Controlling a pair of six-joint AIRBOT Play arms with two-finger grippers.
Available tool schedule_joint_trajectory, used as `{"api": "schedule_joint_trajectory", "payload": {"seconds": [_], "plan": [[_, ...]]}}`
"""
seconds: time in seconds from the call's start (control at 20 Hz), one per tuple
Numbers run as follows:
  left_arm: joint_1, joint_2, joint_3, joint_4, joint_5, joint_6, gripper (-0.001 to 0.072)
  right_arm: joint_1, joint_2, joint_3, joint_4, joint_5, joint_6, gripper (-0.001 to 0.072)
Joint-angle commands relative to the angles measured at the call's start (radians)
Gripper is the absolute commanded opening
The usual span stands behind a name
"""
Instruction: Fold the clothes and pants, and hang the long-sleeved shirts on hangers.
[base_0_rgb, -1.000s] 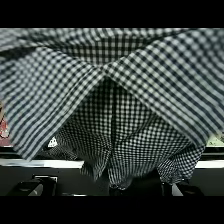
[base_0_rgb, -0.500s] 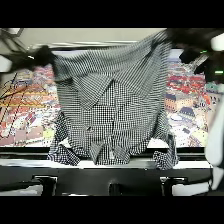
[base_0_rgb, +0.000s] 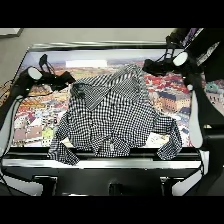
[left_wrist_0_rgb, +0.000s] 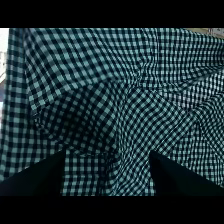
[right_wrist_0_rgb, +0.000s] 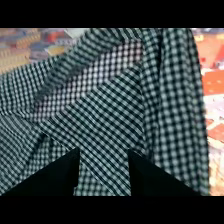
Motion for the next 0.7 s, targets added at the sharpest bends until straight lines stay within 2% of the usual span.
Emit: {"api": "schedule_joint_trajectory", "payload": {"seconds": [0.0, 0.1, 0.2, 0.4, 0.55, 0.6, 0.65], "plan": [[0.063, 0.098, -0.005, 0.005, -0.164, 0.021, 0.0595, -0.048, 0.139, -0.024, -0.172, 0.304, -0.061, 0.0374], [0.073, 0.193, -0.053, 0.064, -0.232, 0.047, 0.0600, -0.066, 0.260, -0.138, -0.165, 0.350, -0.080, 0.0374], [0.071, 0.320, -0.204, 0.088, -0.247, 0.047, 0.0602, -0.047, 0.399, -0.348, -0.132, 0.365, -0.076, 0.0391], [-0.012, 0.559, -0.556, 0.085, -0.236, 0.046, 0.0602, 0.161, 0.669, -0.802, -0.187, 0.251, 0.011, 0.0394], [-0.116, 0.635, -0.695, 0.086, -0.237, 0.046, 0.0602, 0.378, 0.750, -1.030, -0.192, 0.124, 0.051, 0.0396], [-0.153, 0.637, -0.713, 0.086, -0.239, 0.047, 0.0602, 0.439, 0.747, -1.072, -0.195, 0.101, 0.062, 0.0444], [-0.185, 0.636, -0.720, 0.094, -0.238, 0.047, 0.0602, 0.502, 0.739, -1.105, -0.218, 0.072, 0.062, 0.0541]]}}
